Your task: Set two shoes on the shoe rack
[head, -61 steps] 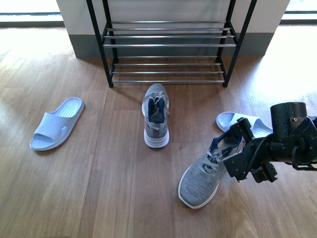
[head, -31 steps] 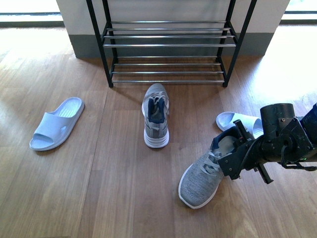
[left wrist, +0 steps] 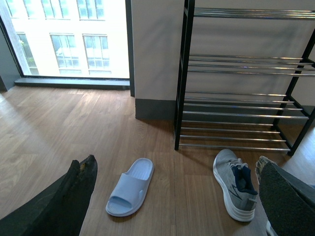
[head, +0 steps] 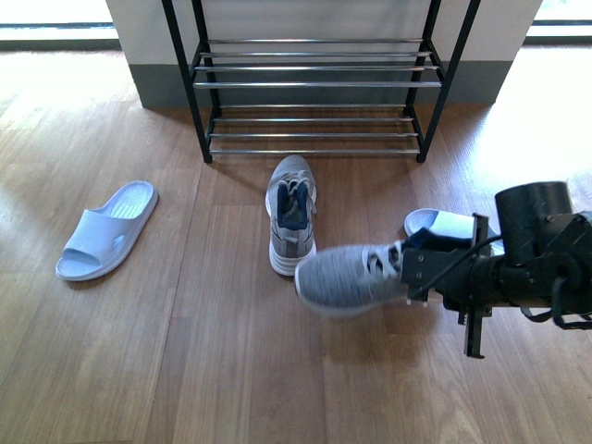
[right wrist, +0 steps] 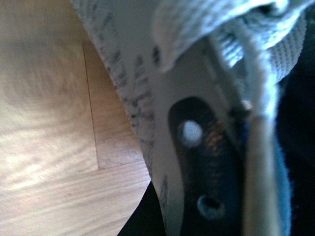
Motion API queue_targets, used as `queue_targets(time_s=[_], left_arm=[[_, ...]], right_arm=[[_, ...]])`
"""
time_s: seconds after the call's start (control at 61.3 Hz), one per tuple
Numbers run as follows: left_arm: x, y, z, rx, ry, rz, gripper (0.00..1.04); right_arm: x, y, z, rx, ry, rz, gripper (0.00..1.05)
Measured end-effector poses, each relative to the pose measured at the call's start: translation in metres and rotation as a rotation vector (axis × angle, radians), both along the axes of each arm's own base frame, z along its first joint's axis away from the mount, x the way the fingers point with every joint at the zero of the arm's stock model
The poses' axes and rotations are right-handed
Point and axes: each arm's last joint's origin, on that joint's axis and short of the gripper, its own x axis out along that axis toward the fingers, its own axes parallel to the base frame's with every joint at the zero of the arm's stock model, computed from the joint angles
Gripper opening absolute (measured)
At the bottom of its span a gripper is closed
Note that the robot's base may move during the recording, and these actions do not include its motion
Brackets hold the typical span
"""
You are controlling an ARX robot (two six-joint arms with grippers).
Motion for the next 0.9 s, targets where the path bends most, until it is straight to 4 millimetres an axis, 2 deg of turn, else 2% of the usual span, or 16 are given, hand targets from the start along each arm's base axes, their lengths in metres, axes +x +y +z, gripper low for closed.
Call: queue_targets(time_s=[0.228, 0.342, 0.473, 0.619, 0.685, 0.799, 0.897], left_arm=[[0.0, 0.0, 0.0, 0.0, 0.0, 0.0, 0.95], [0.0, 0.0, 0.0, 0.0, 0.0, 0.0, 0.95], [0.0, 0.0, 0.0, 0.0, 0.0, 0.0, 0.95], [0.0, 0.0, 0.0, 0.0, 0.0, 0.0, 0.95], [0.0, 0.0, 0.0, 0.0, 0.0, 0.0, 0.95], [0.0, 0.0, 0.0, 0.0, 0.0, 0.0, 0.95], [0.0, 0.0, 0.0, 0.0, 0.0, 0.0, 0.95]], right_arm=[[-0.025, -0.019, 0.084, 0.371, -0.005, -0.456, 0.02], [-0.051, -0.032, 0.124, 0.583, -0.023, -0.682, 0.02], [-0.096, -0.037, 0.166, 0.81, -0.033, -0.865, 0.02], [-0.144, -0.038, 0.189, 0.947, -0.043, -0.942, 0.01], [-0.158, -0.038, 0.196, 0.971, -0.079, -0.937, 0.01], [-0.172, -0.04, 0.208, 1.018, -0.153, -0.888, 0.01], [-0.173, -0.041, 0.21, 1.016, -0.17, -0.876, 0.01]])
